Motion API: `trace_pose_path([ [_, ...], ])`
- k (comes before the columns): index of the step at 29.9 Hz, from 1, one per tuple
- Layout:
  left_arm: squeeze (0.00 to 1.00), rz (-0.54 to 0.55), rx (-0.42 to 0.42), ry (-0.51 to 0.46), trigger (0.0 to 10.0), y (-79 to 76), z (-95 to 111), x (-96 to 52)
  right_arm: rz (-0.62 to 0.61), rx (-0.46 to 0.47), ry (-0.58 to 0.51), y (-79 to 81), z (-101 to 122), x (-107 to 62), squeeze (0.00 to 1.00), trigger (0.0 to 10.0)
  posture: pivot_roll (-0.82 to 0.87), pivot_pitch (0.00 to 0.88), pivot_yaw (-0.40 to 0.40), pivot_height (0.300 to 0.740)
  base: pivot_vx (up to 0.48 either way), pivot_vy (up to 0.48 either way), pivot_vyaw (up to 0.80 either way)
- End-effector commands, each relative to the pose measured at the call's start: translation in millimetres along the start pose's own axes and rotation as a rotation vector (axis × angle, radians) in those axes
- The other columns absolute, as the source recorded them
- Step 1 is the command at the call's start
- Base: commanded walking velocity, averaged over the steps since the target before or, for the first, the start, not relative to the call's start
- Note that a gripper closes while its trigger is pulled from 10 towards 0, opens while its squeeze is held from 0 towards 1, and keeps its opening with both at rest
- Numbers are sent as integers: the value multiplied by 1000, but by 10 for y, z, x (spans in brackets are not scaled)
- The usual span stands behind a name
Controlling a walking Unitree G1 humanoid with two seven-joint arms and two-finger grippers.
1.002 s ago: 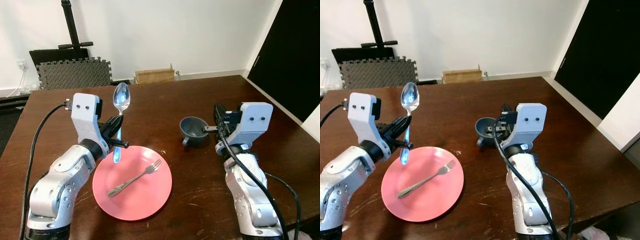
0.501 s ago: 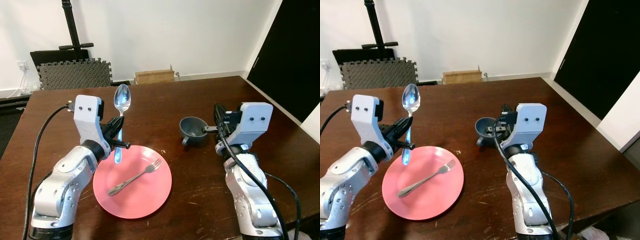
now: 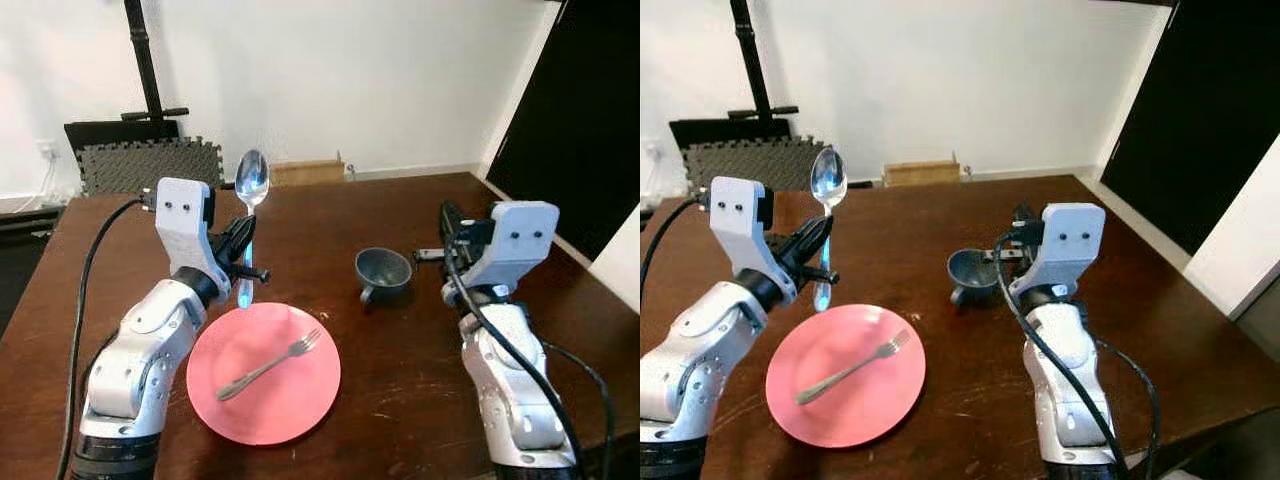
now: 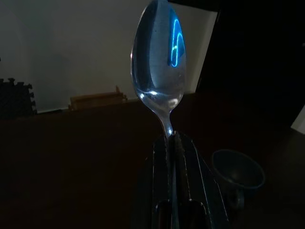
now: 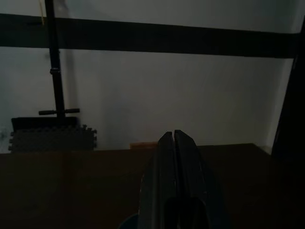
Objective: Setting the table
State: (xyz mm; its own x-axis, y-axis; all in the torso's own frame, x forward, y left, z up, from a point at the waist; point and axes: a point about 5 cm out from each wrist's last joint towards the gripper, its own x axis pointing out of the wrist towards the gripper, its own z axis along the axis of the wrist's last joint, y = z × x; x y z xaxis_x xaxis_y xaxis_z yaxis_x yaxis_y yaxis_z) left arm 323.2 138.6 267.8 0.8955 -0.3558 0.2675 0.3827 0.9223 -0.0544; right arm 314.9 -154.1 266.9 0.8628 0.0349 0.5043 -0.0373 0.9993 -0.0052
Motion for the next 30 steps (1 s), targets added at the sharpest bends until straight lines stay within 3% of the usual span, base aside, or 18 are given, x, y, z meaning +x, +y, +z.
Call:
trace_pose_path([
  [1, 0, 0, 1, -1, 10000, -16, -30, 6, -7, -6, 1, -37, -13, 1, 0, 10000, 29, 0, -10, 740, 0, 0, 0],
  [30, 0, 3, 9, 5, 10000, 10, -77, 35, -24, 6, 16, -4, -86, -50, 0, 10000, 39, 6, 8, 740, 0, 0, 0],
])
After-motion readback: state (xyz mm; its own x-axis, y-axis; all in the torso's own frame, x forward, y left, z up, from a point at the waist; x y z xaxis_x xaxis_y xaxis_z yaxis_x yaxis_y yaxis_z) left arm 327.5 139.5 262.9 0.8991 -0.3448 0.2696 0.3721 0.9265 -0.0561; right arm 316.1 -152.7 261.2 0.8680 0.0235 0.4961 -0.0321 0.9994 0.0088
